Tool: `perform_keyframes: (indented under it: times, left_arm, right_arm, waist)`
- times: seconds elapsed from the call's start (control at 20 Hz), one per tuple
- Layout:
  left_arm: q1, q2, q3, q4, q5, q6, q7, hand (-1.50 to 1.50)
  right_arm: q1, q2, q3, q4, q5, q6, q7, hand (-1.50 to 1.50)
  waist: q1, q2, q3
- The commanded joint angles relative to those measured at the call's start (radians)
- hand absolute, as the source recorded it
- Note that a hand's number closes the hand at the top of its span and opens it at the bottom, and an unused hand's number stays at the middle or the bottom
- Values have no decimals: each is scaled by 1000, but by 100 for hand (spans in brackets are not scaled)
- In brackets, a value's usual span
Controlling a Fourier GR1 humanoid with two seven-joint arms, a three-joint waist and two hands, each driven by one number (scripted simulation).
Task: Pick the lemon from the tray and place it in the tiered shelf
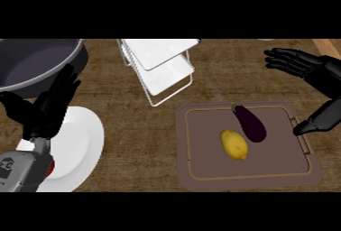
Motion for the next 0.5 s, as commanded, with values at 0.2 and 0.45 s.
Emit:
perform_keyframes:
  times: [0.2,0.45]
  left_arm:
    - [-22,3,2,-12,0,1,31,0]
    - [1,12,23,-25,-8,-13,8,0]
  right_arm:
    - [-105,-217,180,-292,400,45,98,-150]
    - [-16,-133,310,-450,567,-56,227,-150]
  waist:
    - [5,-7,-1]
    - [4,1,1]
